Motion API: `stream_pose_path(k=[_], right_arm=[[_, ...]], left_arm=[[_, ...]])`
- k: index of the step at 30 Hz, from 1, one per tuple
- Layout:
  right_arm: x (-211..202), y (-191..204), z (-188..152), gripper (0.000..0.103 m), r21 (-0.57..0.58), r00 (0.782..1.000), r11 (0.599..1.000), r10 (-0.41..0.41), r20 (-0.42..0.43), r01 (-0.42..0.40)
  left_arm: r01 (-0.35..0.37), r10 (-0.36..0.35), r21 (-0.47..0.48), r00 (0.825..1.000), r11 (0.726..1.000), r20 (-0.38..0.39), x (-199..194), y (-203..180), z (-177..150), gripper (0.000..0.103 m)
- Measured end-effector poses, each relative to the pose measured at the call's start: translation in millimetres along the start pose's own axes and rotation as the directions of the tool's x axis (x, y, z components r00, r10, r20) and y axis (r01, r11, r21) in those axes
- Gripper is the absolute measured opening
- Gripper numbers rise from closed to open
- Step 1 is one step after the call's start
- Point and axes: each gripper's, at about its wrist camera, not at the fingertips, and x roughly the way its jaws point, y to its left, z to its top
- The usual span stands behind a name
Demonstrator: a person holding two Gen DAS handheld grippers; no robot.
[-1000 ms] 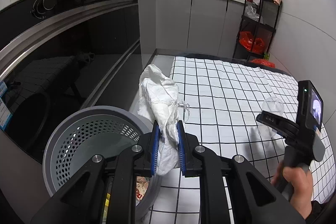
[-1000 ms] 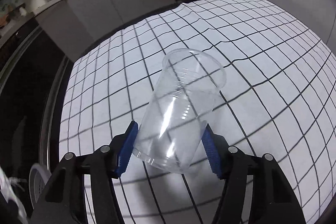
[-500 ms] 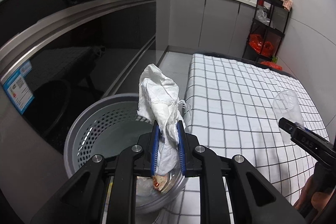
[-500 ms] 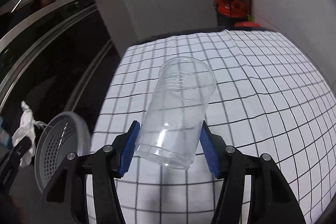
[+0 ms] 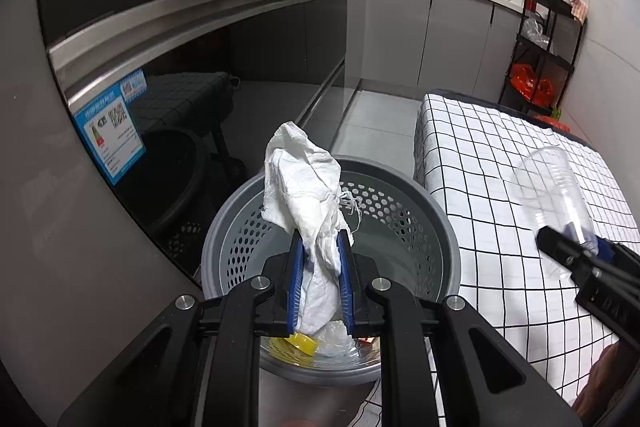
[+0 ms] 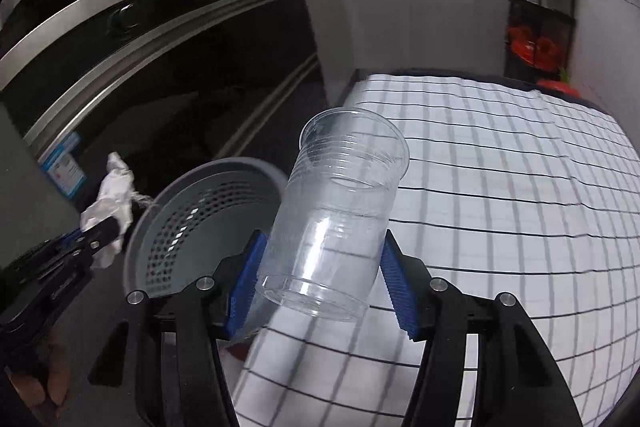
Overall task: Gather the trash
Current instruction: 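Carry the tissue and cup over the basket and open both grippers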
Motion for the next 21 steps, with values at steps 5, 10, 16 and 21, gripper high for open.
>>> stream_pose_path(k=[5,10,16,21], right_arm=[[11,21,-2,0.056,-0.043,0.999,0.998,0.045,-0.026,-0.046],[22,38,1,0.056,-0.082,0.995,0.992,0.097,-0.035,-0.099],[37,54,7,0.056,-0.113,0.989,0.984,0.134,-0.061,-0.140],[45,63,12,0.056,-0.136,0.987,0.978,0.147,-0.068,-0.155]], left_arm=[[0.019,-0.019,-0.015,1.000,1.000,-0.013,4,6,-4,0.016],[0.014,-0.014,-0.027,1.000,1.000,-0.005,6,15,0,0.016],[-0.015,0.015,-0.052,1.000,0.999,-0.002,8,27,0,0.017],[-0.036,0.035,-0.072,0.999,0.997,-0.014,12,34,3,0.019]])
